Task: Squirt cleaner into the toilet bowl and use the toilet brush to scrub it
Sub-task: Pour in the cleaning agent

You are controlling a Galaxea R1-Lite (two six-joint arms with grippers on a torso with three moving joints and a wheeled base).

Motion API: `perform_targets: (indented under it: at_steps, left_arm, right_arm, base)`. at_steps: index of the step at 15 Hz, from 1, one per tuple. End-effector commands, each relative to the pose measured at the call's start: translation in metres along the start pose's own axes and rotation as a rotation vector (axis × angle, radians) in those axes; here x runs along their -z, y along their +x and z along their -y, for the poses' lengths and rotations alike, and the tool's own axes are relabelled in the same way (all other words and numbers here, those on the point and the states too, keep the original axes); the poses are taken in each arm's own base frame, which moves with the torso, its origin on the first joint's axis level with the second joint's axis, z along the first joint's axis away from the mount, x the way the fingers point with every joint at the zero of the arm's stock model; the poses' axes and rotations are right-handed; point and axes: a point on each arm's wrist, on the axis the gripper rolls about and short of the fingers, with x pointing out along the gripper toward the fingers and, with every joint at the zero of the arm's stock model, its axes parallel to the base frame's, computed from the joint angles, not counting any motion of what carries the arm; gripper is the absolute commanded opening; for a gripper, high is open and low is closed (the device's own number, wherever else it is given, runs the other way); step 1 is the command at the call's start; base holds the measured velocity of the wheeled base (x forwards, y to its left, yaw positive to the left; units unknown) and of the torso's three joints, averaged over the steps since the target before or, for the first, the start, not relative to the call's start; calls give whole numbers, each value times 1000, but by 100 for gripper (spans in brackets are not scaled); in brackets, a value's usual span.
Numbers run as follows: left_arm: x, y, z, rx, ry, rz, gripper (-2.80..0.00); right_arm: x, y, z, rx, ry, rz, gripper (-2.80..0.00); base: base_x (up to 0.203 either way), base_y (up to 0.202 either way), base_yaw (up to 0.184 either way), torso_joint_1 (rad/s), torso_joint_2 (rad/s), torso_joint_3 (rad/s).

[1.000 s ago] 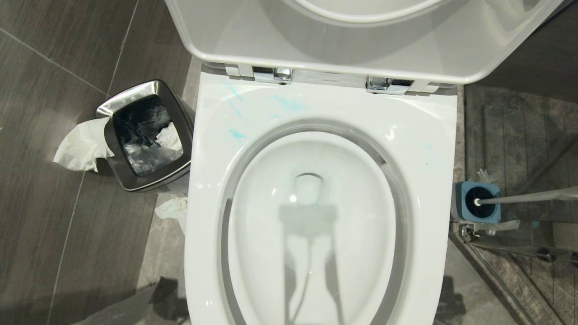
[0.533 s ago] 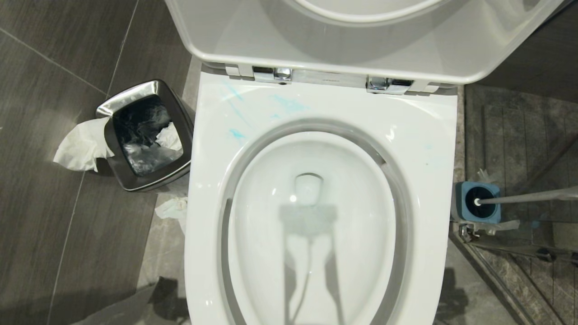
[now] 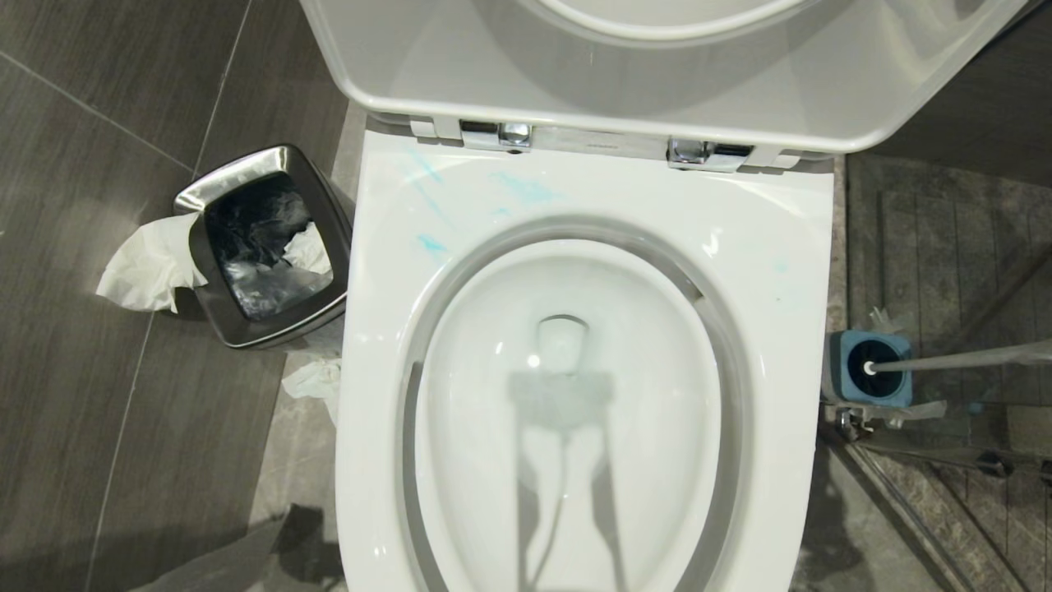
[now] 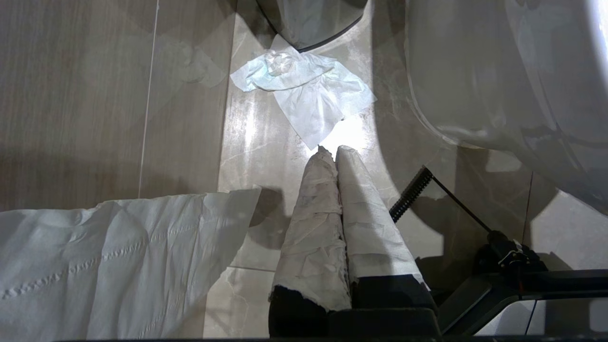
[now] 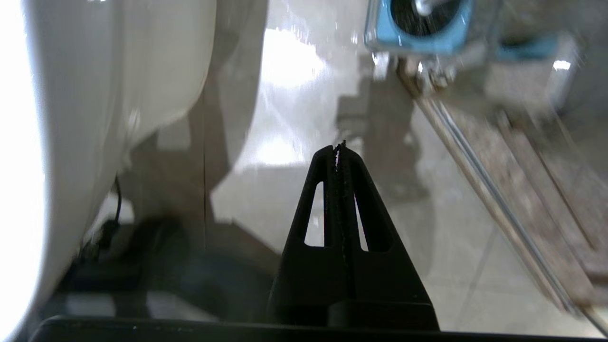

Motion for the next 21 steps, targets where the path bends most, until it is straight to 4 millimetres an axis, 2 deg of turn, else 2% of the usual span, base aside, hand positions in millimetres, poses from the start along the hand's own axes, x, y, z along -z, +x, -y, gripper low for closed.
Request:
perform_targets:
  at_steps: [1,4,7,10,14,16,21]
  left_arm:
    - [0,0,0,0,0,-3,-280]
    - [0,0,0,0,0,-3,-280]
    - [0,0,0,0,0,-3,-280]
    - [0,0,0,0,0,-3,-280]
    - [0,0,0,0,0,-3,-280]
    - [0,0,0,0,0,-3,-280]
    - [0,0,0,0,0,-3,-280]
  right_arm:
    - [-19,73,-2,-2,7,24,-280]
    - [-21,111,-2,-13,-1,124,-280]
    - [-26,139,-2,-25,-22,266,-280]
    - [-16,158,-1,-26,-32,304,-280]
    - [9,190,2,-5,-50,281,-280]
    - [14,194,6,28,-66,277,-280]
    - [9,197,6,81,-54,302,-280]
  base:
    - [0,0,0,0,0,0]
    - [0,0,0,0,0,0]
    - [0,0,0,0,0,0]
    - [0,0,0,0,0,0]
    - [0,0,0,0,0,0]
    - [0,0,0,0,0,0]
    - [0,0,0,0,0,0]
